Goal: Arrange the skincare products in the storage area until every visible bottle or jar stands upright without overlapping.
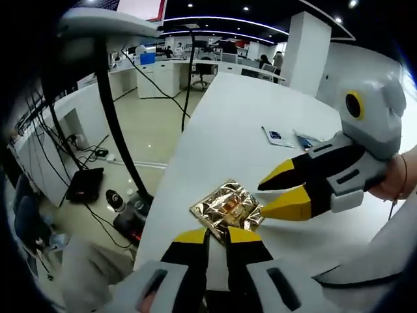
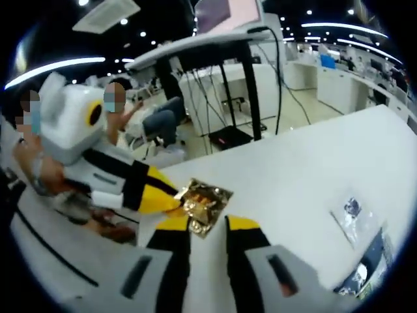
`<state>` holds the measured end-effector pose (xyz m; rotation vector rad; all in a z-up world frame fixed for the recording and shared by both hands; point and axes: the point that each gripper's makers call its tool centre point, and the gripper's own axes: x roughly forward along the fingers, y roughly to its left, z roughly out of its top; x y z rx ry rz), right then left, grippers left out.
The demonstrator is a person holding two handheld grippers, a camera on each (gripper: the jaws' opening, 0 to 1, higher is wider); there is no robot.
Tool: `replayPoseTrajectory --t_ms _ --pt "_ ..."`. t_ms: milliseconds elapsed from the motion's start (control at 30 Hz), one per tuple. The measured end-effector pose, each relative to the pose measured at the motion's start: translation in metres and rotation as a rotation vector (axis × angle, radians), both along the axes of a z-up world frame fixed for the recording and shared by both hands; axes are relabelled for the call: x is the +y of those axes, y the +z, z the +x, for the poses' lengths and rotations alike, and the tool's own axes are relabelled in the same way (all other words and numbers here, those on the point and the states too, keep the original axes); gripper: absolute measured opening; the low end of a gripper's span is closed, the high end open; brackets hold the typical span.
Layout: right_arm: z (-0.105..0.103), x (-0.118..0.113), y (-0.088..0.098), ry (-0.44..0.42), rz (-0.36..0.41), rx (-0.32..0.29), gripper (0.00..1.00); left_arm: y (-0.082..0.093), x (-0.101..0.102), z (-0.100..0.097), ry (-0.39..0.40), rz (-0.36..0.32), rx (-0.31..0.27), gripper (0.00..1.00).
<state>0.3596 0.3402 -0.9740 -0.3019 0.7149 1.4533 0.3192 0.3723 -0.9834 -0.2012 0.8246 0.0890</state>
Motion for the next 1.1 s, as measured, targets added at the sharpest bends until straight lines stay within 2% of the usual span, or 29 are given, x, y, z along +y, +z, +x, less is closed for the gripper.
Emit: replayPoseTrajectory --t_ms 33,167,233,367,600,700,1033,1100 --pt "0.000 -0.001 -0.003 -0.001 -0.018 -0.006 0.19 0.000 0.000 0.000 0.000 0.003 0.000 0.10" --pt "-0.001 0.000 -0.001 0.005 -0.013 -0.018 0.18 -0.002 0.001 0.002 -0.011 0.026 -0.006 0.07" --pt "-0.004 0.003 0.000 0.008 -0.001 0.002 0.18 -0.002 0.001 0.002 -0.020 0.046 -0.013 0.06" --pt "0.000 0.000 0.000 0.011 -0.013 -0.035 0.15 -0.002 0.001 0.002 -0.035 0.062 -0.021 0.06" --pt "-0.002 -0.006 -0.001 0.004 -0.027 -0.011 0.10 -0.002 0.001 0.002 -0.038 0.067 -0.041 0.03" --pt "-0.002 -0.006 0.004 -0.003 -0.005 -0.012 0.09 -0.002 0.000 0.002 -0.043 0.076 -0.046 0.03" --pt "-0.001 -0.003 0.009 -0.077 0.056 0.137 0.09 -0.002 0.001 0.002 -0.050 0.088 -0.055 0.02" --pt "-0.001 -0.003 0.009 -0.100 0.062 0.189 0.09 -0.003 0.001 0.001 -0.049 0.097 -0.057 0.01"
